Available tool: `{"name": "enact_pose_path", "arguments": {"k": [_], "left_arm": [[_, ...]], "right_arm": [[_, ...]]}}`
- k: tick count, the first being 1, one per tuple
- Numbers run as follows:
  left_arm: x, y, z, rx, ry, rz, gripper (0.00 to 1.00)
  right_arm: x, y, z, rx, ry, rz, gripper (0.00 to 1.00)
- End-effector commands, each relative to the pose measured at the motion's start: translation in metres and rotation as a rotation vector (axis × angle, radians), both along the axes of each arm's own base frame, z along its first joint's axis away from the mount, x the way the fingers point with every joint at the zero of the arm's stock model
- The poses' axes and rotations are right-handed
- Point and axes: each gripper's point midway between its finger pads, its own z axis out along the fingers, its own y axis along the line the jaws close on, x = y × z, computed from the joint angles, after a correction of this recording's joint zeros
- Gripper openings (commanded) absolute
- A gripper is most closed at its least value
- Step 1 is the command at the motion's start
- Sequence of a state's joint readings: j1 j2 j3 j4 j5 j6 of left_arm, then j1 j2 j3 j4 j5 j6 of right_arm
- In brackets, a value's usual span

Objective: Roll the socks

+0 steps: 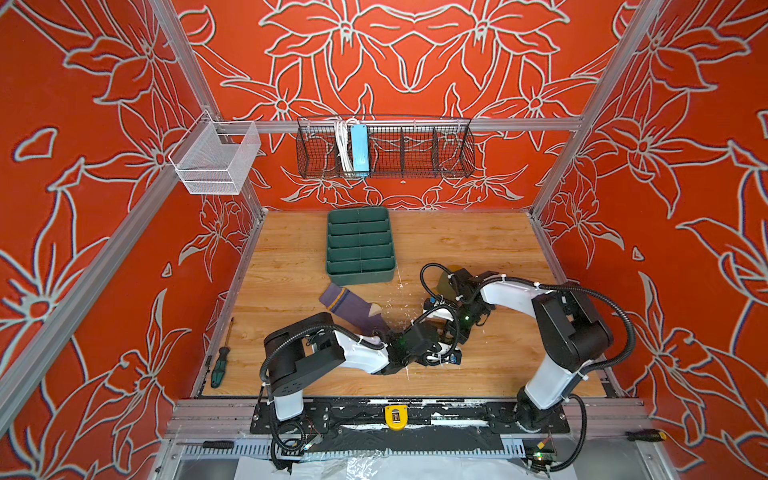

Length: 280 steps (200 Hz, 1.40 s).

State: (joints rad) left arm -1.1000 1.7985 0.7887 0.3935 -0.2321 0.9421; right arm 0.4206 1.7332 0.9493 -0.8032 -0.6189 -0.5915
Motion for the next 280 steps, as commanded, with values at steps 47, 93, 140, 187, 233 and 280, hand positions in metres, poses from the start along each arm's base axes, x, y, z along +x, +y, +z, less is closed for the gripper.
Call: {"name": "enact_pose_path", "arguments": {"k": [47, 93, 140, 187, 233, 280], "left_arm": [[-0.03, 0.008, -0.043, 0.088, 0.305, -0.044, 0.21], [-0.041, 0.007, -0.043, 0.081, 0.431, -0.005, 0.04], [-0.045, 0.008, -0.047, 0.064, 0.573, 0.067, 0.02], [-0.041, 0.002, -0.045, 0.016, 0.683, 0.14, 0.02], [-0.044, -0.002, -0.038, 0.047, 0.755, 0.155, 0.02], [-0.049, -0.014, -0.028, 0.135, 1.002, 0.212, 0.02]], "right_arm": [[0.008, 0.002, 0.002, 0.019, -0.048, 0.001, 0.0], [0.029, -0.004, 0.011, -0.006, -0.178, -0.042, 0.0], [0.043, -0.018, 0.032, -0.043, -0.38, -0.066, 0.26], [0.066, -0.061, 0.06, -0.195, -0.757, -0.115, 0.79], [0.132, -0.165, 0.13, -0.516, -1.193, -0.558, 0.98], [0.145, -0.251, 0.236, -0.601, -1.291, -1.3, 0.98]]}}
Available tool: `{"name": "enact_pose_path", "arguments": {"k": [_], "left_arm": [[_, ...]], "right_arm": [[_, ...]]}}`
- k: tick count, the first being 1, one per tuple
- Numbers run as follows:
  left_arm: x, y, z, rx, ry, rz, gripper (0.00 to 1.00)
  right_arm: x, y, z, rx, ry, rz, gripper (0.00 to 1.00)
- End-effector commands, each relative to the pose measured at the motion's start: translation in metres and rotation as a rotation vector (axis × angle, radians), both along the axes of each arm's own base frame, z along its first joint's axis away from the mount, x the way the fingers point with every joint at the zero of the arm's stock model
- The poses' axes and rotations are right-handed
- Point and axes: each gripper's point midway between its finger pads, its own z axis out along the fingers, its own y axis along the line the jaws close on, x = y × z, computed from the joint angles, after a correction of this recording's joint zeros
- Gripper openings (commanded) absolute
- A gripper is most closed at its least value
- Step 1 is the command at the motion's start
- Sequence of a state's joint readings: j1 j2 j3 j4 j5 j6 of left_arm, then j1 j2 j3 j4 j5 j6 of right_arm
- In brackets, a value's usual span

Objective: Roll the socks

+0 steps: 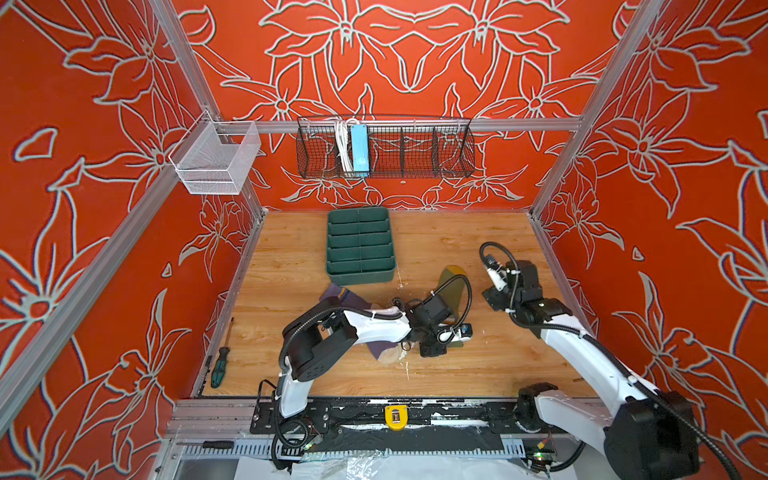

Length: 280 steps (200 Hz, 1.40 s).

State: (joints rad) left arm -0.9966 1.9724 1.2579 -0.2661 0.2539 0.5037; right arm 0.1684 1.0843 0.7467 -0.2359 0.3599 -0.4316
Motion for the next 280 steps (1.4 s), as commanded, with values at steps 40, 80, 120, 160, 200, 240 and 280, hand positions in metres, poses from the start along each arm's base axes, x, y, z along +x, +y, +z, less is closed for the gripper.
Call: {"name": "enact_pose_path", "arguments": {"k": [40, 80, 120, 160, 200, 240, 280], "left_arm": [[-0.015, 0.014, -0.024, 0.162, 0.646, 0.16, 0.02], [-0.003, 0.006, -0.028, 0.161, 0.901, 0.231, 0.02], [0.008, 0.0, -0.032, 0.149, 0.925, 0.264, 0.02], [0.012, -0.001, -0.033, 0.148, 0.924, 0.268, 0.02], [0.012, 0.0, -0.036, 0.157, 0.928, 0.269, 0.02], [0.011, -0.001, -0.037, 0.155, 0.929, 0.264, 0.02], [0.012, -0.001, -0.038, 0.152, 0.927, 0.253, 0.02]], "right_arm": [[-0.012, 0.019, 0.121, 0.355, -0.316, 0.011, 0.98], [-0.071, 0.077, 0.077, 0.268, -0.093, 0.452, 0.92], [-0.125, 0.08, -0.014, -0.219, 0.178, 0.746, 0.9], [-0.144, 0.098, -0.066, -0.439, 0.269, 0.955, 0.82], [-0.142, 0.135, -0.097, -0.513, 0.285, 1.084, 0.82], [-0.137, 0.147, -0.12, -0.514, 0.289, 1.116, 0.81], [-0.124, 0.152, -0.134, -0.54, 0.296, 1.089, 0.74]]}}
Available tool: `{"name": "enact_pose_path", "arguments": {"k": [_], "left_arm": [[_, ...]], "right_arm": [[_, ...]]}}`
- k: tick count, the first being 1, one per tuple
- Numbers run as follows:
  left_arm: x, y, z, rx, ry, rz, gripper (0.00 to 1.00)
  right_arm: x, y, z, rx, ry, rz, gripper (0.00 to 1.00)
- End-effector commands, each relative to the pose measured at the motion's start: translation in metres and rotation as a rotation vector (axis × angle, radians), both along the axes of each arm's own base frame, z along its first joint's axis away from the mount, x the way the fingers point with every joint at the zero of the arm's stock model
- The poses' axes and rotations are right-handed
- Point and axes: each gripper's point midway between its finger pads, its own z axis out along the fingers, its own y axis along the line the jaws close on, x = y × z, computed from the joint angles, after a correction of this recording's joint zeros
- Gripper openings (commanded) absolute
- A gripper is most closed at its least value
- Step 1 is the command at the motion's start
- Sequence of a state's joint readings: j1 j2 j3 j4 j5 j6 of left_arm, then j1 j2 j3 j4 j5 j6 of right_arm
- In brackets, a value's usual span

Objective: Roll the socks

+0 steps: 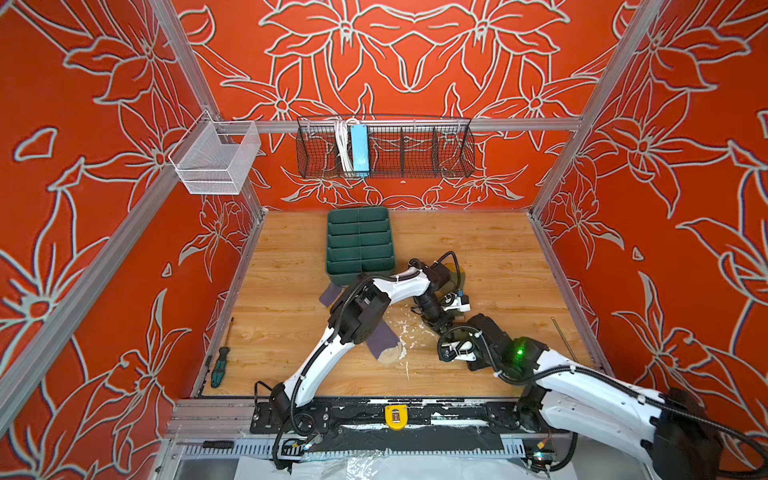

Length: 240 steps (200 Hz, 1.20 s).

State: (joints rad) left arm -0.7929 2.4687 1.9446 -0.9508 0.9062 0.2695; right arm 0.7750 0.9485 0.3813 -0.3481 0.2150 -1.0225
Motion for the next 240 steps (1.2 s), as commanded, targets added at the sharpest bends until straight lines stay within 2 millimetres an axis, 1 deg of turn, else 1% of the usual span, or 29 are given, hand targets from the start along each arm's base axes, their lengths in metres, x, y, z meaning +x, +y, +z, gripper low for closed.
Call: {"name": "enact_pose_path", "arguments": {"k": [1, 16, 33, 47, 68, 80, 101, 109, 114, 124, 131, 134, 139, 140, 143, 154, 159, 161, 163, 172, 184, 198, 202, 210, 215, 227, 232, 240], "left_arm": [[-0.006, 0.016, -0.034, 0.107, 0.021, -0.017, 0.02], [-0.008, 0.017, -0.035, 0.106, 0.026, -0.021, 0.02], [-0.008, 0.017, -0.035, 0.105, 0.027, -0.023, 0.02], [-0.009, 0.017, -0.035, 0.1, 0.027, -0.023, 0.02], [-0.007, 0.014, -0.03, 0.081, 0.016, -0.021, 0.04], [-0.005, 0.012, -0.025, 0.066, 0.004, -0.02, 0.06], [0.0, 0.011, -0.01, 0.028, -0.033, -0.016, 0.2], [0.002, 0.012, -0.003, 0.018, -0.056, -0.011, 0.29], [0.003, 0.013, 0.001, 0.01, -0.069, -0.009, 0.33], [0.006, 0.014, 0.015, -0.015, -0.115, -0.008, 0.45], [0.009, 0.015, 0.025, -0.031, -0.16, -0.008, 0.5], [0.01, 0.017, 0.028, -0.034, -0.179, -0.01, 0.52], [0.012, 0.018, 0.038, -0.047, -0.22, -0.008, 0.54], [0.013, 0.019, 0.036, -0.043, -0.225, -0.008, 0.54], [0.014, 0.02, 0.041, -0.045, -0.25, -0.005, 0.55], [0.025, 0.025, 0.057, -0.052, -0.34, 0.029, 0.58], [0.03, 0.029, 0.066, -0.056, -0.375, 0.05, 0.6], [0.034, 0.03, 0.074, -0.066, -0.398, 0.062, 0.6], [0.036, 0.032, 0.073, -0.06, -0.407, 0.072, 0.61], [0.052, 0.041, 0.089, -0.057, -0.477, 0.146, 0.66], [0.077, 0.062, 0.112, -0.042, -0.597, 0.268, 0.72], [0.104, 0.09, 0.146, -0.056, -0.764, 0.421, 0.74], [0.113, 0.101, 0.156, -0.044, -0.829, 0.473, 0.74], [0.122, 0.118, 0.179, -0.052, -0.949, 0.538, 0.75], [0.125, 0.128, 0.19, -0.053, -1.024, 0.562, 0.75], [0.125, 0.15, 0.226, -0.087, -1.209, 0.614, 0.76], [0.122, 0.157, 0.242, -0.114, -1.282, 0.623, 0.77], [0.112, 0.165, 0.26, -0.167, -1.379, 0.608, 0.77]], "right_arm": [[0.015, 0.008, 0.001, -0.001, -0.067, 0.009, 0.74], [0.016, 0.008, -0.006, -0.027, -0.051, 0.014, 0.72], [0.013, 0.005, -0.016, -0.057, -0.022, 0.019, 0.64], [0.009, 0.004, -0.024, -0.07, 0.008, 0.024, 0.54], [0.006, 0.003, -0.031, -0.087, 0.037, 0.031, 0.39], [0.003, 0.003, -0.034, -0.094, 0.056, 0.036, 0.28], [-0.007, 0.0, -0.04, -0.099, 0.103, 0.044, 0.11], [-0.01, -0.002, -0.042, -0.099, 0.116, 0.045, 0.05], [-0.012, -0.001, -0.042, -0.095, 0.125, 0.046, 0.03], [-0.016, -0.002, -0.042, -0.085, 0.144, 0.042, 0.0], [-0.019, -0.001, -0.043, -0.079, 0.161, 0.041, 0.0], [-0.021, -0.001, -0.043, -0.076, 0.171, 0.041, 0.0], [-0.023, -0.001, -0.044, -0.07, 0.186, 0.035, 0.0], [-0.023, 0.0, -0.043, -0.068, 0.188, 0.035, 0.0], [-0.025, 0.0, -0.043, -0.062, 0.198, 0.03, 0.0], [-0.029, 0.003, -0.041, -0.039, 0.231, 0.024, 0.0], [-0.031, 0.005, -0.041, -0.029, 0.249, 0.019, 0.0], [-0.032, 0.005, -0.04, -0.025, 0.255, 0.016, 0.0], [-0.032, 0.006, -0.039, -0.02, 0.261, 0.012, 0.0], [-0.036, 0.008, -0.037, -0.004, 0.29, 0.0, 0.0], [-0.039, 0.013, -0.033, 0.02, 0.33, -0.016, 0.0], [-0.041, 0.02, -0.029, 0.052, 0.373, -0.044, 0.0], [-0.042, 0.022, -0.029, 0.062, 0.389, -0.054, 0.0], [-0.044, 0.026, -0.028, 0.081, 0.422, -0.07, 0.0], [-0.045, 0.029, -0.027, 0.093, 0.44, -0.076, 0.0], [-0.045, 0.035, -0.028, 0.119, 0.472, -0.09, 0.0], [-0.044, 0.037, -0.027, 0.131, 0.482, -0.095, 0.0], [-0.042, 0.041, -0.027, 0.148, 0.495, -0.109, 0.0]]}}
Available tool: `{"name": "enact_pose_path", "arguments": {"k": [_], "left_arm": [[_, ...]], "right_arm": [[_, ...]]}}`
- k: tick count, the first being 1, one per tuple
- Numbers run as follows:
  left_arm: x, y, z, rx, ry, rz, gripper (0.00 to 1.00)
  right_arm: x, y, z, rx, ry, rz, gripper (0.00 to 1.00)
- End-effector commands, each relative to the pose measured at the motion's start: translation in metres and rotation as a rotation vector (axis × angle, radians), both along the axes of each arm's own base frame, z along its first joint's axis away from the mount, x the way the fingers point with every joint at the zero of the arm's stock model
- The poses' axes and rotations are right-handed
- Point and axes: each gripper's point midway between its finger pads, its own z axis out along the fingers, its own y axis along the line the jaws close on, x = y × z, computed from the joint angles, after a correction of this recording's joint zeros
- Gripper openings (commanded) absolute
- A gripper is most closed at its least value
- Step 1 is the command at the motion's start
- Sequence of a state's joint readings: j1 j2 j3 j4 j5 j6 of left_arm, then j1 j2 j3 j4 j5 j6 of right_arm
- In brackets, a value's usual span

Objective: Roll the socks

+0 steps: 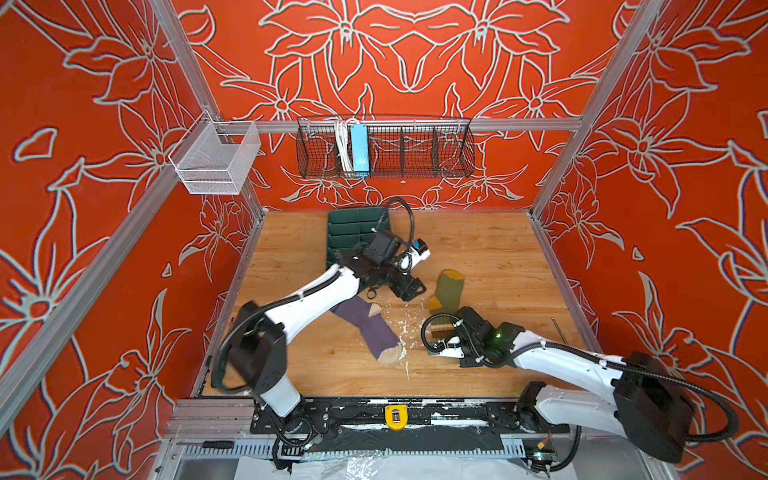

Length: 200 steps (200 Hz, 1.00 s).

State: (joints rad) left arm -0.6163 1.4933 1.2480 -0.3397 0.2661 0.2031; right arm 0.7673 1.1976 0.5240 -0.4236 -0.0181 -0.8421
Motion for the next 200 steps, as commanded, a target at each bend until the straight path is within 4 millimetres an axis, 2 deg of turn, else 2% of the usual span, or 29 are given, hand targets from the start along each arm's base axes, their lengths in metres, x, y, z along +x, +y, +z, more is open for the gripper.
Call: {"name": "enact_pose_path", "arguments": {"k": [1, 16, 29, 44, 47, 53, 74, 77, 111, 133, 158, 200], "left_arm": [[0.012, 0.027, 0.064, -0.023, -0.397, 0.104, 0.77], [-0.014, 0.037, 0.092, -0.043, -0.576, 0.025, 0.77], [-0.044, 0.038, 0.103, -0.038, -0.707, -0.099, 0.77], [-0.073, 0.031, 0.093, 0.016, -0.811, -0.258, 0.77], [-0.081, 0.032, 0.1, 0.016, -0.848, -0.276, 0.77], [-0.09, 0.029, 0.096, 0.053, -0.882, -0.322, 0.77], [-0.113, 0.01, 0.061, 0.219, -0.885, -0.479, 0.77], [-0.113, 0.004, 0.046, 0.256, -0.861, -0.509, 0.77], [-0.142, -0.028, -0.056, 0.537, -0.826, -0.758, 0.77], [-0.154, -0.044, -0.103, 0.607, -0.813, -0.815, 0.76], [-0.15, -0.062, -0.123, 0.614, -0.826, -0.775, 0.75], [-0.114, -0.082, -0.145, 0.678, -0.873, -0.621, 0.7]], "right_arm": [[-0.023, 0.007, -0.008, 0.05, 0.185, -0.05, 0.0], [-0.017, 0.015, -0.006, 0.084, 0.217, -0.084, 0.0], [-0.014, 0.023, -0.006, 0.1, 0.258, -0.104, 0.0], [-0.015, 0.028, -0.007, 0.098, 0.335, -0.127, 0.0], [-0.015, 0.029, -0.007, 0.096, 0.352, -0.131, 0.0], [-0.016, 0.03, -0.007, 0.094, 0.386, -0.136, 0.0], [-0.022, 0.034, -0.005, 0.092, 0.507, -0.147, 0.0], [-0.022, 0.034, -0.004, 0.095, 0.519, -0.141, 0.0], [-0.016, 0.026, -0.012, 0.063, 0.544, -0.134, 0.0], [-0.006, 0.023, -0.012, 0.08, 0.562, -0.172, 0.0], [-0.002, 0.02, -0.012, 0.071, 0.613, -0.197, 0.0], [0.009, 0.018, -0.007, 0.08, 0.636, -0.223, 0.0]]}}
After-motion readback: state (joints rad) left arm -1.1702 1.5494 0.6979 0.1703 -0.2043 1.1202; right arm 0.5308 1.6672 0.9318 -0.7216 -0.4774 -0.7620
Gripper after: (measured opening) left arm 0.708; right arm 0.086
